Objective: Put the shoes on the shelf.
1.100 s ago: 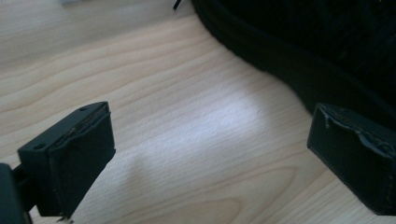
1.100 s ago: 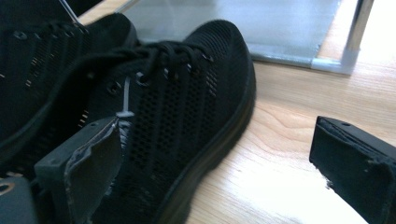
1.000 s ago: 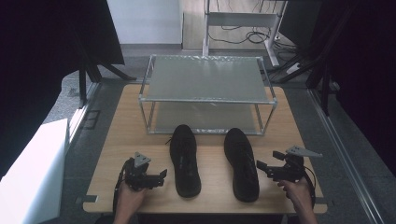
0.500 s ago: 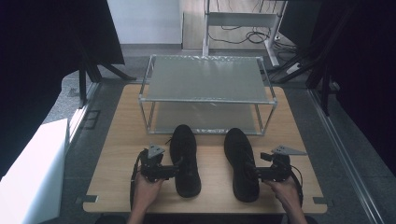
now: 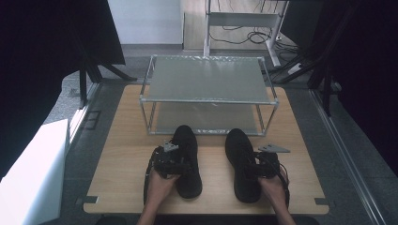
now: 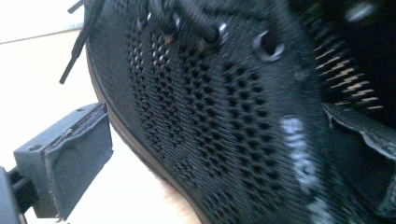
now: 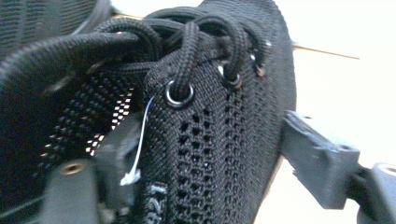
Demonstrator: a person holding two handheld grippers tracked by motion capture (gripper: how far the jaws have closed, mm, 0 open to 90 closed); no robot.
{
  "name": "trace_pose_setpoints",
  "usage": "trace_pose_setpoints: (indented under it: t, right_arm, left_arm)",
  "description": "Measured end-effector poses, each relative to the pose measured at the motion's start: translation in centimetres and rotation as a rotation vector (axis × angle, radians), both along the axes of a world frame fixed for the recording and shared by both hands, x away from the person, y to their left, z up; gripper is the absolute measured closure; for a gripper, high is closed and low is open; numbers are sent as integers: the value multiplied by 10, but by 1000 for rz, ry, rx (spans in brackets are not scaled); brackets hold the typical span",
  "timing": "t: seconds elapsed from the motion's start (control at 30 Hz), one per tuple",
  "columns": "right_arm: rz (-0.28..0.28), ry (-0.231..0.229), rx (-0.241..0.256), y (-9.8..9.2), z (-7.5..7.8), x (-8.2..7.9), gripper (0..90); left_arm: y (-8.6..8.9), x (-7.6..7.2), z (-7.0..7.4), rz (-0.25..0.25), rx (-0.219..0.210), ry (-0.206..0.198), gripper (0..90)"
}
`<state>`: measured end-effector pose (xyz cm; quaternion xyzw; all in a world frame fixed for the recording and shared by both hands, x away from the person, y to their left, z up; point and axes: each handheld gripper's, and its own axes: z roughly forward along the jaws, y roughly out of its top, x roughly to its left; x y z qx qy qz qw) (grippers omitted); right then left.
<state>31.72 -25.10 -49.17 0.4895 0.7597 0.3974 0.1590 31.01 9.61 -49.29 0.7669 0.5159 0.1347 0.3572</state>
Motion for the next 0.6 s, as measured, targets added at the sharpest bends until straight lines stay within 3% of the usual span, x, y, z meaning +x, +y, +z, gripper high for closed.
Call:
trace_pose_setpoints:
  t: [0.13,0.2,0.27,0.3,0.33,0.4,0.53,0.6]
  right_arm:
    - [-36,-27,-40,2,0,1,408]
    - [-55,-52,-51,0,-1,2,479]
    - [-63,-58,-51,-1,-1,2,558]
    - [-74,-60,-51,-2,-1,2,603]
    - [-86,-66,-51,-4,-1,2,644]
    - [-103,-80,-36,-7,0,1,703]
    - [-129,-44,64,-17,-1,4,732]
    - [-138,-22,112,-22,-1,5,736]
  left_arm:
    - [-1,6,-3,19,15,16,33]
    - [-2,7,-2,29,33,15,156]
    - [0,5,1,42,66,-10,208]
    - [3,5,2,51,74,-25,300]
    - [9,5,3,62,61,-33,390]
    - [22,8,2,80,8,-22,484]
    - [45,7,1,110,-38,-30,700]
    - [57,8,-2,123,-111,-15,750]
